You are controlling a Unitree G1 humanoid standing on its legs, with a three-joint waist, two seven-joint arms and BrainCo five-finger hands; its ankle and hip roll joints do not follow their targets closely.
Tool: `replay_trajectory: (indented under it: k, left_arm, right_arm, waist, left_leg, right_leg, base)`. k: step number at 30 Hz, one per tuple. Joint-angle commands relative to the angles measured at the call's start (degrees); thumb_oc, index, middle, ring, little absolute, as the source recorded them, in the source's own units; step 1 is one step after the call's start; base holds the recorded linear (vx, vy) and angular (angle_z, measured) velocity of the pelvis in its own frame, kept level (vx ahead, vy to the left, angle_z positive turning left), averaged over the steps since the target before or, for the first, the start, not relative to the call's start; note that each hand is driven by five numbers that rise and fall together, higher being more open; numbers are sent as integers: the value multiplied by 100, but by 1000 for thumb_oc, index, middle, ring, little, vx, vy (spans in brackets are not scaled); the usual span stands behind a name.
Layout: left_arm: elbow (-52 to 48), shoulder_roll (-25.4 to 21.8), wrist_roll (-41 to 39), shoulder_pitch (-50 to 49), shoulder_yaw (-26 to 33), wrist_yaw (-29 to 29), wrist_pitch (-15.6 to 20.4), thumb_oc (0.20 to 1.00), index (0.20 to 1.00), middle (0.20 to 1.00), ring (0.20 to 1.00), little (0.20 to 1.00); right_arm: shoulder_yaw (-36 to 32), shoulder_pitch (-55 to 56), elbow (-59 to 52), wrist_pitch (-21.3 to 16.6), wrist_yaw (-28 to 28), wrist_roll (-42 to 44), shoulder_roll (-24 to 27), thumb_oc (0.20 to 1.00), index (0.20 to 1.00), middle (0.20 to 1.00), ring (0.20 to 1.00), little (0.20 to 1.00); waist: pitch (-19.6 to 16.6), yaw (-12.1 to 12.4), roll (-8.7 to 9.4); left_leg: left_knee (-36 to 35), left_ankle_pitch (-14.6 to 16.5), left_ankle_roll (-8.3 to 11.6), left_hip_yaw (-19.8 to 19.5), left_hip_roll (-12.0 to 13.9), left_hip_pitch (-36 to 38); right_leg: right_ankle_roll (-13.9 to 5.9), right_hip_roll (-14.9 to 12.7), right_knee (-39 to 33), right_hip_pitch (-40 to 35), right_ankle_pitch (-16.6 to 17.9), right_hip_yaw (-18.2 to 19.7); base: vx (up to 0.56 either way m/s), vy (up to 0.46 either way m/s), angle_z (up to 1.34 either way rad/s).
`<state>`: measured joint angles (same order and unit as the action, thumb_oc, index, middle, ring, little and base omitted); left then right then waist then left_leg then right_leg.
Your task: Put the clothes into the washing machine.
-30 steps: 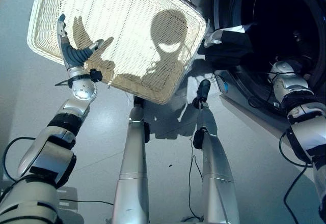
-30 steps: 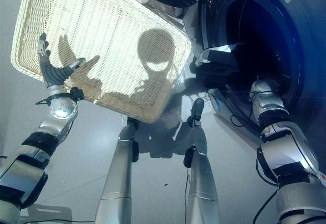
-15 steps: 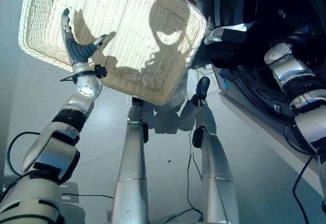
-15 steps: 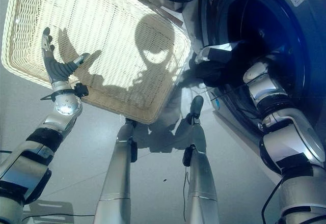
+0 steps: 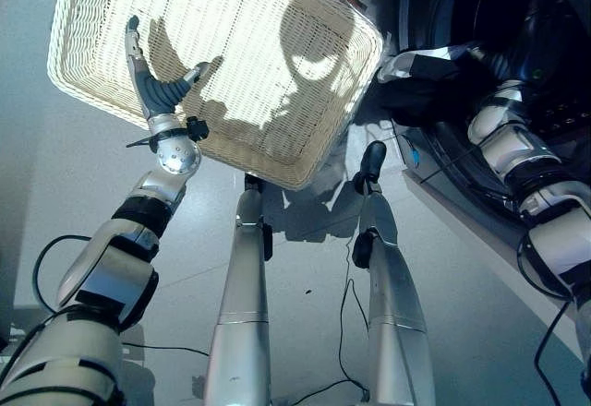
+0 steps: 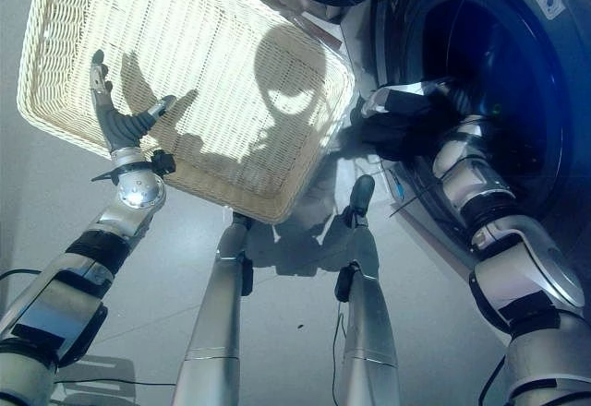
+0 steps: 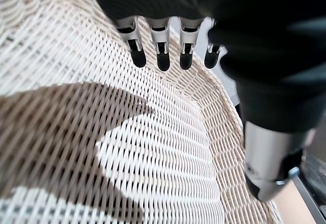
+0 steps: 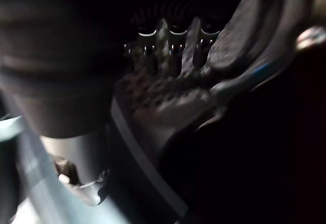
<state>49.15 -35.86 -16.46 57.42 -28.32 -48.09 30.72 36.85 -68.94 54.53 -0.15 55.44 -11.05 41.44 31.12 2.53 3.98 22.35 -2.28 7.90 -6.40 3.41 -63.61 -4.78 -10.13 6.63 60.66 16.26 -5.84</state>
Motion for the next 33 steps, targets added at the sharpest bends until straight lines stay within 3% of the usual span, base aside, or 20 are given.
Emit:
replay_trajectory:
  k: [1,13,14,15,23,26,33]
  left_arm:
    - [-46,138,316,4,257,-235,225,1000,1000,1000,1000,1000]
    - [98,361,480,90,212,-333,294,1000,1000,1000,1000,1000]
    - [171,402,467,157,180,-320,328,1000,1000,1000,1000,1000]
    - [187,459,461,170,150,-349,341,1000,1000,1000,1000,1000]
    - [240,619,488,196,118,-343,365,1000,1000,1000,1000,1000]
    - [204,669,519,125,141,-357,368,1000,1000,1000,1000,1000]
    - [185,698,553,105,155,-365,377,1000,1000,1000,1000,1000]
  right_arm:
    - [258,104,-170,-144,-223,-543,252,1000,1000,1000,1000,1000]
    - [598,248,259,-398,-657,-1331,-31,1000,1000,1000,1000,1000]
    - [793,191,487,-465,-917,-1638,-61,1000,1000,1000,1000,1000]
    - [973,225,692,-339,-1189,-1797,-120,1000,1000,1000,1000,1000]
    - [1050,189,1103,163,-1683,-1693,-227,1000,1000,1000,1000,1000]
    - [1038,165,1224,425,-2158,-1823,-224,1000,1000,1000,1000,1000]
    - [1000,224,1354,690,-2343,-1770,-225,1000,1000,1000,1000,1000]
  waist:
    - [-133,60,-314]
    - [-133,67,-374]
    - [-133,73,-412]
    - [-133,79,-444]
    - [-133,114,-522]
    - [-133,131,-560]
    - [-133,138,-579]
  left_leg:
    - [-642,-196,-368,-186,-109,363]
    - [-672,-255,-354,-147,-107,352]
    - [-700,-289,-343,-138,-117,362]
    - [-711,-324,-335,-118,-114,360]
    - [-761,-399,-316,-96,-114,365]
    - [-759,-432,-304,-85,-100,348]
    - [-785,-461,-304,-85,-99,344]
  right_leg:
    - [-549,-191,1000,119,-607,-198]
    - [-529,-198,1016,165,-602,-172]
    - [-524,-205,1012,180,-588,-159]
    - [-518,-213,1026,200,-580,-146]
    - [-498,-239,1013,223,-543,-139]
    - [-484,-248,1070,266,-542,-113]
    - [-485,-258,1061,289,-510,-102]
  base:
    - [0,0,0]
    - [0,0,0]
    - [-13,44,3]
    - [-13,44,4]
    - [0,13,3]
    - [4,42,3]
    - [2,2,1]
